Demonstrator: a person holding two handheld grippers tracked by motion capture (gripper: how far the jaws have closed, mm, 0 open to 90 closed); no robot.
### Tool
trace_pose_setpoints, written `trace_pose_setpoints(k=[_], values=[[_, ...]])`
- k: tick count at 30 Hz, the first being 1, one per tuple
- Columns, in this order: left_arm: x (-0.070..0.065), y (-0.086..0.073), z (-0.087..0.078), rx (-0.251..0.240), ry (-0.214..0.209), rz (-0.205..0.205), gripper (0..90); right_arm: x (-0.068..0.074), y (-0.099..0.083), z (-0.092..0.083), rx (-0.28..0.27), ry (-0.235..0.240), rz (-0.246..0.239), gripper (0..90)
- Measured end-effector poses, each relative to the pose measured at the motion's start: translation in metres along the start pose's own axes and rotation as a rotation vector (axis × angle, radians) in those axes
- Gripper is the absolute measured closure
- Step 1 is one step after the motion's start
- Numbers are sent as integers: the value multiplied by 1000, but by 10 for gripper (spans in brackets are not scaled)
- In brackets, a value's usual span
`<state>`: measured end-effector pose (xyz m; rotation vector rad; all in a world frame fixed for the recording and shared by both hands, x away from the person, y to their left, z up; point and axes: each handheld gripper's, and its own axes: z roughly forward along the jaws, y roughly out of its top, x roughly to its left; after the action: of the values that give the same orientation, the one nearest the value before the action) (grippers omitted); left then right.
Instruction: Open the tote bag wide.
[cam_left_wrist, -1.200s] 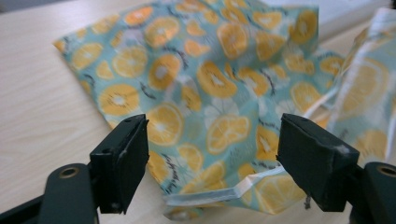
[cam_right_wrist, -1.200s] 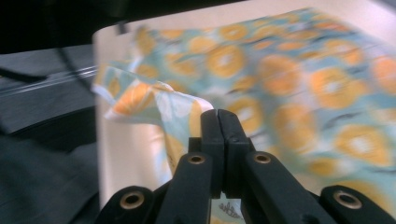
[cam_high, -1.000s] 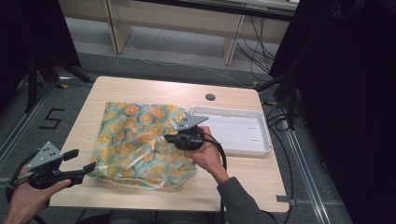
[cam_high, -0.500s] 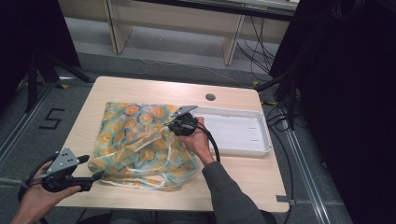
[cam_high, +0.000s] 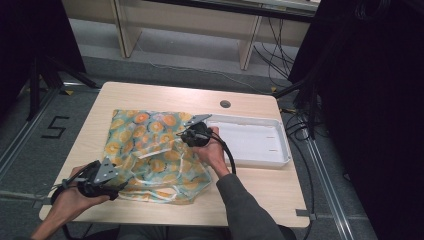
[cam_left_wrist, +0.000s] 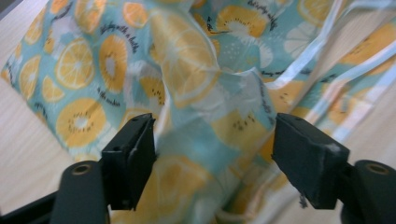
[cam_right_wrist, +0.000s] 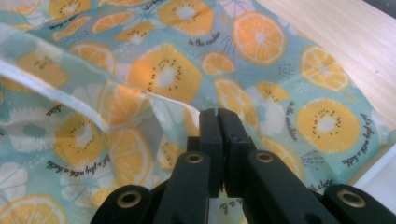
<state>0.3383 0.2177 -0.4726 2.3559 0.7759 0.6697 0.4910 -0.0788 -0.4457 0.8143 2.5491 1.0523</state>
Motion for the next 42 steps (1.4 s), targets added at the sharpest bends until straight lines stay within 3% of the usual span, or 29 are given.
trace_pose_setpoints(k=[1, 3, 5, 7, 8, 10, 13, 14, 16, 19, 20, 21, 23, 25, 28, 29, 32, 33, 34, 35, 37, 39, 42], values=[[0, 2, 5, 3, -4, 20, 332, 1, 0, 1, -4, -1, 8, 889], [2, 5, 13, 10, -13, 49, 494, 3, -1, 0, 0, -18, -17, 859], [5, 10, 14, 23, -11, 76, 674, 5, 1, -6, 1, -44, -39, 768], [8, 14, 12, -1, -33, 64, 802, 9, 1, -15, -12, -50, -30, 683], [11, 16, 9, -8, -58, 62, 837, 12, 1, -22, -16, -42, -17, 638], [15, 19, 3, -23, -55, 42, 878, 19, 0, -36, -19, -58, -31, 593], [23, 21, -6, -59, -74, 10, 888, 40, -4, -60, -73, -12, -87, 565], [27, 22, -9, -44, -85, 23, 888, 46, -6, -64, -69, 13, -90, 559], [30, 24, -11, -63, -84, -1, 888, 61, -13, -71, -87, 38, -125, 557], [36, 26, -14, -64, -113, -5, 889, 85, -31, -66, -15, 94, -172, 521], [37, 27, -15, -61, -111, 1, 889, 90, -37, -60, 2, 93, -209, 499], [37, 27, -15, -65, -114, -15, 889, 95, -43, -56, 39, 90, -198, 479], [38, 27, -16, -74, -118, -23, 889, 98, -49, -44, 86, 95, -247, 458], [40, 27, -16, -68, -123, -13, 887, 102, -53, -36, 123, 110, -246, 442], [39, 25, -14, -59, -141, -25, 886, 100, -55, -26, 159, 35, -284, 472], [38, 25, -13, -51, -146, -19, 886, 96, -55, -21, 168, 3, -327, 531], [36, 24, -13, -54, -156, -33, 885, 86, -59, -15, 218, -52, -350, 820], [36, 23, -15, -50, -167, -25, 885, 82, -59, -17, 224, -39, -366, 875], [35, 22, -15, -55, -174, -50, 885, 79, -59, -20, 209, -27, -356, 900], [37, 21, -17, -54, -183, -41, 885, 79, -58, -26, 198, -26, -332, 900], [37, 20, -22, -65, -195, -69, 885, 76, -55, -35, 164, 8, -335, 900], [39, 21, -26, -64, -187, -59, 885, 79, -55, -43, 153, 63, -309, 888], [39, 22, -31, -74, -199, -90, 885, 94, -58, -46, 125, 75, -326, 620]])
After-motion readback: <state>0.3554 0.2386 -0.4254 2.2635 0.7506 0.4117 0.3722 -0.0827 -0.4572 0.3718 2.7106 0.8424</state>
